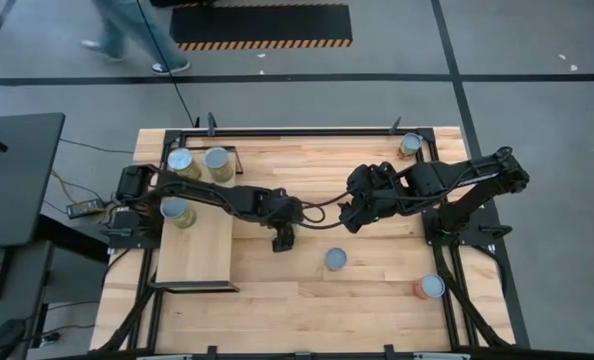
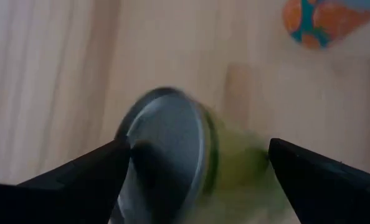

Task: Pick and place cans onto a shelf
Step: Put the canned pears on the shelf aligned with the other canned pears

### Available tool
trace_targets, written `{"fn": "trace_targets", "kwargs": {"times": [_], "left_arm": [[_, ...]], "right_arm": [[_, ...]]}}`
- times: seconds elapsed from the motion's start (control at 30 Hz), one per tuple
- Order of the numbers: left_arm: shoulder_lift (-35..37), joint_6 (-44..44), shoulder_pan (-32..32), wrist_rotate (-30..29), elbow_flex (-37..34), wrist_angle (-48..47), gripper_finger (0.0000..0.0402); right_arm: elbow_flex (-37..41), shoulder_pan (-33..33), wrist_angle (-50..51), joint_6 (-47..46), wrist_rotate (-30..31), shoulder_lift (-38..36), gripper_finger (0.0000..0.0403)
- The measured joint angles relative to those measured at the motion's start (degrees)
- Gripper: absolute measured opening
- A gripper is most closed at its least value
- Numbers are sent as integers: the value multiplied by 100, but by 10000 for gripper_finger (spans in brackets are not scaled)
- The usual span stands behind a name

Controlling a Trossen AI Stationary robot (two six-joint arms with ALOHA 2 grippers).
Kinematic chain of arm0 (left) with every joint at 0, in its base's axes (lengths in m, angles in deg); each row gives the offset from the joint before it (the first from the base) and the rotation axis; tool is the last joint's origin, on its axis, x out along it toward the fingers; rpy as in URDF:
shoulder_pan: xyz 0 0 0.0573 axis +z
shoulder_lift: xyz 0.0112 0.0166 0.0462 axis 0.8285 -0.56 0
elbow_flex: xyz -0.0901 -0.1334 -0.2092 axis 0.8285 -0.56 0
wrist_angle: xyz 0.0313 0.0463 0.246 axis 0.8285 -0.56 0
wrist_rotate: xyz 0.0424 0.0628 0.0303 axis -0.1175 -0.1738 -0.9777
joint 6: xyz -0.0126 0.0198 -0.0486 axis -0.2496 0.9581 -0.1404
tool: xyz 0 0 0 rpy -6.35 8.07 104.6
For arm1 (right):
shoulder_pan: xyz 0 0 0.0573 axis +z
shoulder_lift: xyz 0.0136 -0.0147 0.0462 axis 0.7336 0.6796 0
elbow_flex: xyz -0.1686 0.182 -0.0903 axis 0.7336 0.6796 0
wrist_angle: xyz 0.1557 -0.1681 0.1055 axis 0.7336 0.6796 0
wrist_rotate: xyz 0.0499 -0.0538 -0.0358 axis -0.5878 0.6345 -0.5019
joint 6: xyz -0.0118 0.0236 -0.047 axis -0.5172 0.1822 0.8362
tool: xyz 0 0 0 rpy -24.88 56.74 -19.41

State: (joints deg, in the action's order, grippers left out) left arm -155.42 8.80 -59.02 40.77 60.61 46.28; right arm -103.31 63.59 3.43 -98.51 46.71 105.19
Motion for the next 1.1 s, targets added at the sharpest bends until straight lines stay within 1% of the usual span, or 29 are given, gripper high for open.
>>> {"fn": "trace_targets", "kwargs": {"times": [0.1,0.23,0.47,0.63,0.73,0.83,0.97,1.1], "left_arm": [[-141,16,-9,85,15,42,376],[-370,-182,-53,114,6,21,337],[-347,-260,-149,117,7,10,260],[-245,-280,-122,89,37,-28,222],[-130,-278,-127,94,193,-181,211],[106,-273,-133,116,400,-223,208],[393,-264,-127,112,622,-193,213],[608,-264,-93,113,732,-129,219]], "right_arm": [[0,8,8,91,66,-19,374],[0,7,28,229,157,-114,374],[0,34,143,209,294,-335,374],[0,35,165,212,301,-362,374],[0,44,183,238,278,-363,374],[0,85,254,283,283,-365,374],[0,187,444,363,432,-380,374],[188,279,137,550,437,-640,373]]}}
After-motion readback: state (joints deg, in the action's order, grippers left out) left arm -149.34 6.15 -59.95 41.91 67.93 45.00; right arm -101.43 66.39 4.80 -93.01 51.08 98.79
